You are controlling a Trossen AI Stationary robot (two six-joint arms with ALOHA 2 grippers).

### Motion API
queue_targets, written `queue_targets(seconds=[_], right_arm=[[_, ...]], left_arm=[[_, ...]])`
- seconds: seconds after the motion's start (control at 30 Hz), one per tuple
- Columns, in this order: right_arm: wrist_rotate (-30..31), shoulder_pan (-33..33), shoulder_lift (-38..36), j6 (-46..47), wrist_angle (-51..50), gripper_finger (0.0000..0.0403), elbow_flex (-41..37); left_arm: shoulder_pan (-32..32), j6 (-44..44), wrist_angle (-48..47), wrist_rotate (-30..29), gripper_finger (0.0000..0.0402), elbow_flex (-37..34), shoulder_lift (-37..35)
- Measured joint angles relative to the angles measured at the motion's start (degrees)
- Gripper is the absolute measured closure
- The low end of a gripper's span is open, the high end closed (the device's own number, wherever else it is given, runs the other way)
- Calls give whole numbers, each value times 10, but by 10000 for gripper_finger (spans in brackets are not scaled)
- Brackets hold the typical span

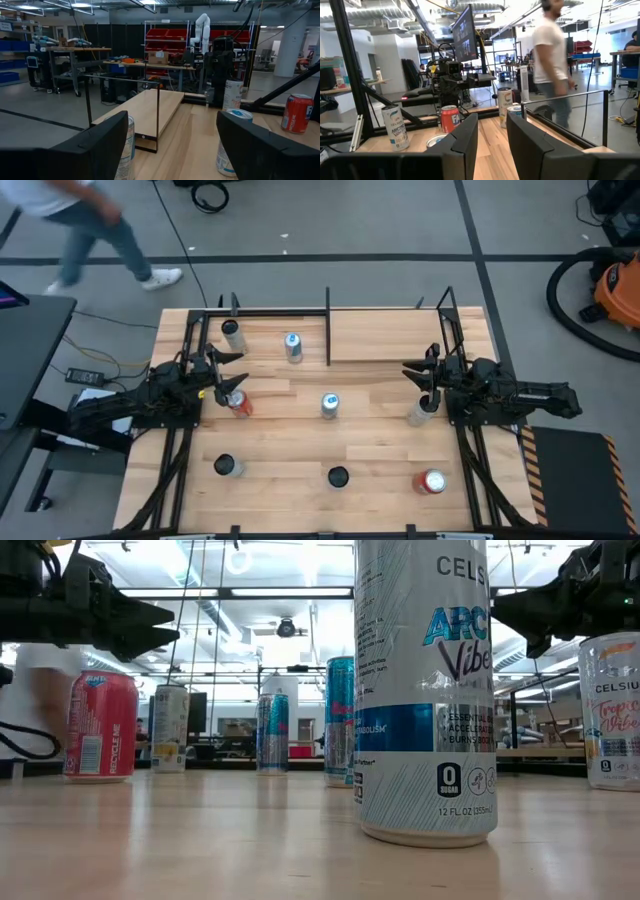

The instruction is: Place canned beverage on shelf

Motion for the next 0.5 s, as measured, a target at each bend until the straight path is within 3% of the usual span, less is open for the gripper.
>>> queue_targets(seconds=[0.5], right_arm=[[0,0,0,0,0,290,0]], left_arm=[[0,-9,0,0,88,0,0]])
